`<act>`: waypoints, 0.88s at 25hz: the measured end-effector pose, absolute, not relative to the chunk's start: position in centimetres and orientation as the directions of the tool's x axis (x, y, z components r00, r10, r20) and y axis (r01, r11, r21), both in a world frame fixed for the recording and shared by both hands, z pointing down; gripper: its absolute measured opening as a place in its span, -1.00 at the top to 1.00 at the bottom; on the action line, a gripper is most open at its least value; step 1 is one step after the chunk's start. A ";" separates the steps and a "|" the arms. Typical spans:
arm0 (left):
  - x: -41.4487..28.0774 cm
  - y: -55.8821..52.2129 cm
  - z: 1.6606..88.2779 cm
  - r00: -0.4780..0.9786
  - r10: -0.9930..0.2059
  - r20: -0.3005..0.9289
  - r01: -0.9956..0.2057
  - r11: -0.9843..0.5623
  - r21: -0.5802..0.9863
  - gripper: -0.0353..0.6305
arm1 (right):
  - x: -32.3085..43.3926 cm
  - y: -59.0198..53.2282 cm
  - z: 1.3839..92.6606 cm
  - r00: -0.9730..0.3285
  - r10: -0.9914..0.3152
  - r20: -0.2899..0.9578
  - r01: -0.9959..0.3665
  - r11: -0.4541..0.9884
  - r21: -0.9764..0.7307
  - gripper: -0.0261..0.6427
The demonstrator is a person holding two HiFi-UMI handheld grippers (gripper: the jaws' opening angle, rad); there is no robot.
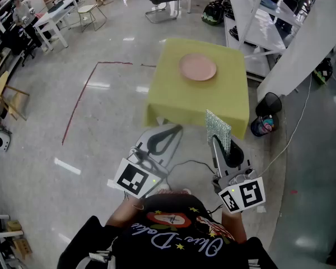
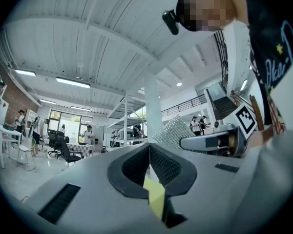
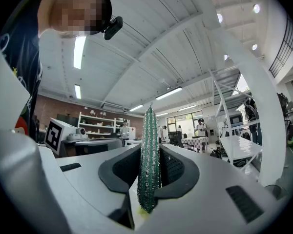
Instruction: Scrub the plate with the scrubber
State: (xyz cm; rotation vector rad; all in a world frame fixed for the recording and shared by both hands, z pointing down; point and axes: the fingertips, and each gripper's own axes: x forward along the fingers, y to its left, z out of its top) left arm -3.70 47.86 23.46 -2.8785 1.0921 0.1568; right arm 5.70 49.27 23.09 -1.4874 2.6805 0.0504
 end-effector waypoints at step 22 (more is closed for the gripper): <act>-0.7 47.4 23.9 0.726 -0.680 -0.103 -0.685 -0.729 -0.012 0.89 | 10.4 48.8 23.0 -0.516 -0.849 -0.116 -0.849 0.525 -0.059 0.72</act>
